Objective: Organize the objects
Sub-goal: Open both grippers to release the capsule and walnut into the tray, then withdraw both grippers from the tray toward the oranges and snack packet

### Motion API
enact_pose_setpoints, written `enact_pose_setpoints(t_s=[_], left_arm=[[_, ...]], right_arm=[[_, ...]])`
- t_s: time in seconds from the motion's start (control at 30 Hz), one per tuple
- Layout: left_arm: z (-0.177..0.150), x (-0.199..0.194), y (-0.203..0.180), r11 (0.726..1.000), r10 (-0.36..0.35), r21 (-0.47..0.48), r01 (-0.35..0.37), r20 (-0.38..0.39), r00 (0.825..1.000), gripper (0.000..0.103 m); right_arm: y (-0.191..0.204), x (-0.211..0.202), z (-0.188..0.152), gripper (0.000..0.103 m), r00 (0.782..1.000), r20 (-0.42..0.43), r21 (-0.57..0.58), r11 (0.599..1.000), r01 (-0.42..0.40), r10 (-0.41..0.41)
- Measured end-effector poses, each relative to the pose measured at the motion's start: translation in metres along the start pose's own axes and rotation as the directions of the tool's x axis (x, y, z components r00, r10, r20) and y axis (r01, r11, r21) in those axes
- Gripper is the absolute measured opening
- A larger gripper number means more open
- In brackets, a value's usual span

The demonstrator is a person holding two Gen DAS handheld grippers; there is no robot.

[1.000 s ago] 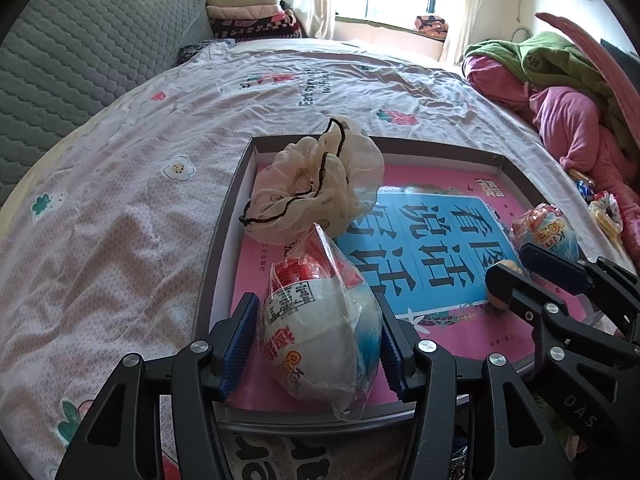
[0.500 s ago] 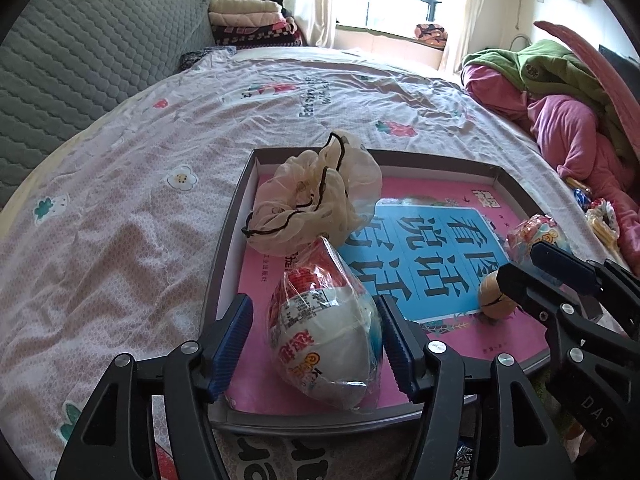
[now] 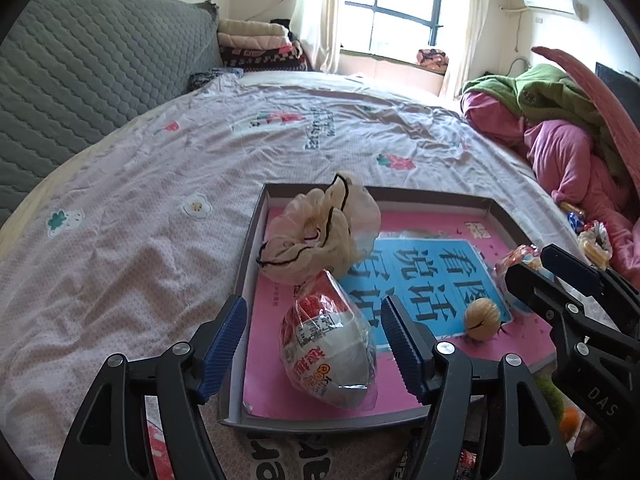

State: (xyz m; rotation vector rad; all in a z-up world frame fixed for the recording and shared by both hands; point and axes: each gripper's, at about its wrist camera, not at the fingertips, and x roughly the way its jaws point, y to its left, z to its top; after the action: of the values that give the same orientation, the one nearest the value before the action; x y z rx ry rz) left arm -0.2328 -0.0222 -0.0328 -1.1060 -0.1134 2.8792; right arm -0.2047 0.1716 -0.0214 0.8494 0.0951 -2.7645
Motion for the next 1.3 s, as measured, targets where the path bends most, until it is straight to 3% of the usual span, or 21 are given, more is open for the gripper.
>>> enact_pose_setpoints(t_s=[0.53,1.03,1.3], left_arm=[[-0.007,-0.041,-0.003,1.000,-0.013,0.027,0.011,0.085,0.996,0.073],[-0.024,-0.048,-0.010,0.997,-0.049,0.059,0.046,0.062,0.997,0.073],[-0.033,-0.052,-0.013,0.997,-0.060,0.050,0.057,0.054,0.997,0.073]], right_arm=[[-0.006,-0.035,0.006,0.059,0.992,0.114,0.008,0.999,0.047,-0.047],[-0.025,-0.060,0.007,0.059,0.984,0.169,0.070,0.996,0.046,-0.057],[-0.031,-0.082,-0.010,0.059,0.980,0.188,0.109,0.993,0.044,-0.064]])
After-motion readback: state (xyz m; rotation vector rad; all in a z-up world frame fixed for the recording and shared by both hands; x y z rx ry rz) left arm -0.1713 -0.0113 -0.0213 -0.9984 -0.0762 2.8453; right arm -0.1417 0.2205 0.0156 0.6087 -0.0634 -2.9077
